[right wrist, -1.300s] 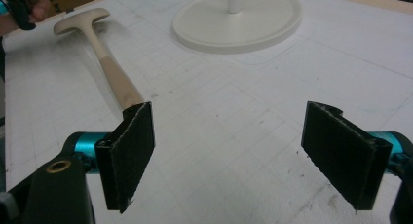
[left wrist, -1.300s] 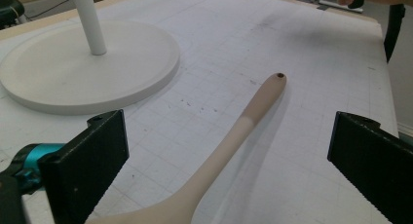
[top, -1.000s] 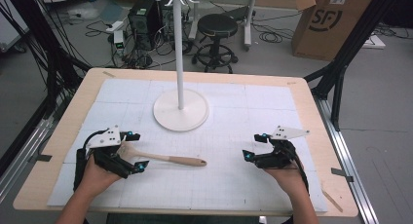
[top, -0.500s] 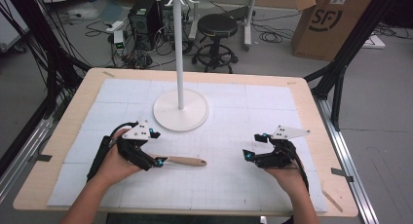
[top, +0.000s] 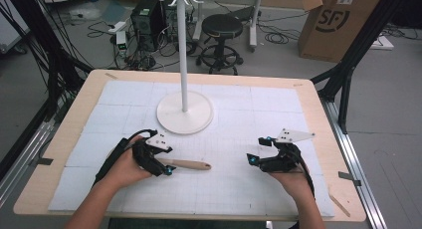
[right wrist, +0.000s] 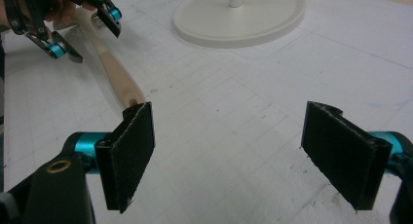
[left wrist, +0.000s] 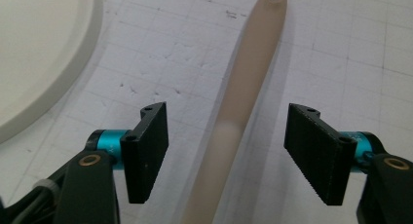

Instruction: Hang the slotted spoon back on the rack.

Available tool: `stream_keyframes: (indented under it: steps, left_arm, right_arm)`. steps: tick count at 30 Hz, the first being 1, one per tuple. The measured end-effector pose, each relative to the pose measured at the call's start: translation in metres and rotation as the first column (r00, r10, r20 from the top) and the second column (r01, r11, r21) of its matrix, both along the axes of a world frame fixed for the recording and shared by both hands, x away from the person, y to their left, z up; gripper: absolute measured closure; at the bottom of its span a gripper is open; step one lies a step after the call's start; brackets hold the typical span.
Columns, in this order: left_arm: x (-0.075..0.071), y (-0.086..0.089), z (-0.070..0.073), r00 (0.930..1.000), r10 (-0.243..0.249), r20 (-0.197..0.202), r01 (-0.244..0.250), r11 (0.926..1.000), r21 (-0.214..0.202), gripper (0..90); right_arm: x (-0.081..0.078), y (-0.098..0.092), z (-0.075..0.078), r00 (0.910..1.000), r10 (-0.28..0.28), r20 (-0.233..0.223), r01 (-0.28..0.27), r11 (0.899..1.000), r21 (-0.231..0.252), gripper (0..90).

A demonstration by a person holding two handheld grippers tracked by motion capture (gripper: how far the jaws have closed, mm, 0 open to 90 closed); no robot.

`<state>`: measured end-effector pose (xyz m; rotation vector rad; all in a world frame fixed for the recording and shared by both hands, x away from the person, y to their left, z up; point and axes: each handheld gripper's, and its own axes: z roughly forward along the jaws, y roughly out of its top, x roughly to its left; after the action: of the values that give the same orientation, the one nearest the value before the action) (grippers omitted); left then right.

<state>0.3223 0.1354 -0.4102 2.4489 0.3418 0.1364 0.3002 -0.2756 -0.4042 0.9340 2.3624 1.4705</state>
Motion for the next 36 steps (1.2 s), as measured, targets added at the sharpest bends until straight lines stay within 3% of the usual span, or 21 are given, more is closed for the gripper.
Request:
stream_keyframes:
  steps: [5,14,26,30,36]
  left_arm:
    - [0.002,-0.008,-0.003,0.9997,-0.012,-0.02,0.014,0.9979,0.064,40.0]
    - [0.007,-0.006,-0.005,0.9987,0.014,-0.05,-0.009,0.996,0.089,52.4]
    - [0.008,-0.011,-0.007,0.9981,-0.001,-0.062,0.01,0.9906,0.136,63.4]
    - [0.007,-0.015,-0.005,0.9983,-0.015,-0.056,0.024,0.9855,0.168,66.1]
    - [0.005,-0.014,-0.004,0.9983,-0.048,-0.032,0.053,0.9828,0.177,68.9]
  right_arm:
    - [0.0,0.0,0.0,1.0,-0.002,0.003,0.002,1.0,-0.002,19.1]
    - [0.0,0.0,0.0,1.0,-0.004,0.004,0.004,1.0,-0.005,19.1]
    - [0.0,0.0,0.0,0.9999,-0.007,0.008,0.007,1.0,-0.007,19.1]
    - [0.0,0.001,0.0,1.0,-0.005,0.004,0.005,1.0,-0.012,19.1]
    - [0.0,0.0,-0.001,1.0,-0.006,0.002,0.006,1.0,-0.012,19.1]
